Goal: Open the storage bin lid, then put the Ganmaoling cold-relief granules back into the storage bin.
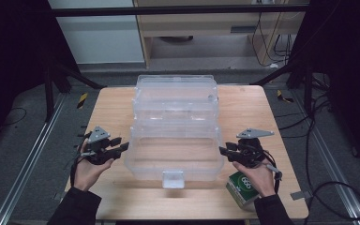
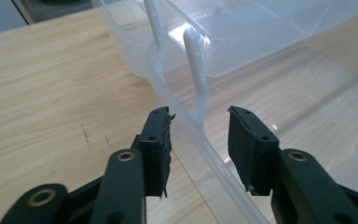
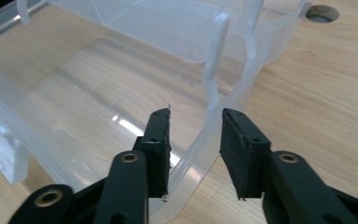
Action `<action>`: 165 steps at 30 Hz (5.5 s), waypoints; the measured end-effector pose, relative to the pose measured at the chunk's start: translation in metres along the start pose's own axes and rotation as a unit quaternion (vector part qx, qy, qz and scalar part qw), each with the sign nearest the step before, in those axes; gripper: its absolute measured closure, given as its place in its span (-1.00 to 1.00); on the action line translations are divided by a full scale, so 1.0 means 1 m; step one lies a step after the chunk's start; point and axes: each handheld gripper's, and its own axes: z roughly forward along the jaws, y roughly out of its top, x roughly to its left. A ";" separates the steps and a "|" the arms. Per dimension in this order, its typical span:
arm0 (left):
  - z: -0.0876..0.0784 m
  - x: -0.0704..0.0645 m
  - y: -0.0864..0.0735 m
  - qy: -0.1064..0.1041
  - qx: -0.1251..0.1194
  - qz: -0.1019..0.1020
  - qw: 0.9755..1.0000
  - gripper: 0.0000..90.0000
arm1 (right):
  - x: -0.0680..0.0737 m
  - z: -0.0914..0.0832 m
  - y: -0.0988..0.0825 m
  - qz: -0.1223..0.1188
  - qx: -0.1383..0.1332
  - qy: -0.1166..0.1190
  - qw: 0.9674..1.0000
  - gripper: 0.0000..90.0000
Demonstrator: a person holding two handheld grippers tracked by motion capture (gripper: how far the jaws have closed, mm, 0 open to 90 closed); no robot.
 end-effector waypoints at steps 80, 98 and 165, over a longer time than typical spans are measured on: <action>0.008 0.049 -0.027 0.090 0.044 -0.052 0.994 -0.17 | 0.011 -0.030 -0.027 -0.005 0.304 -0.043 0.952 -0.81; 0.011 0.049 -0.028 0.086 0.054 -0.048 0.994 -0.18 | 0.004 -0.014 -0.039 0.012 0.337 -0.035 0.941 -0.76; 0.017 0.048 -0.031 0.083 0.068 -0.048 0.993 -0.22 | -0.015 -0.064 0.051 -0.044 0.236 -0.061 0.969 -0.62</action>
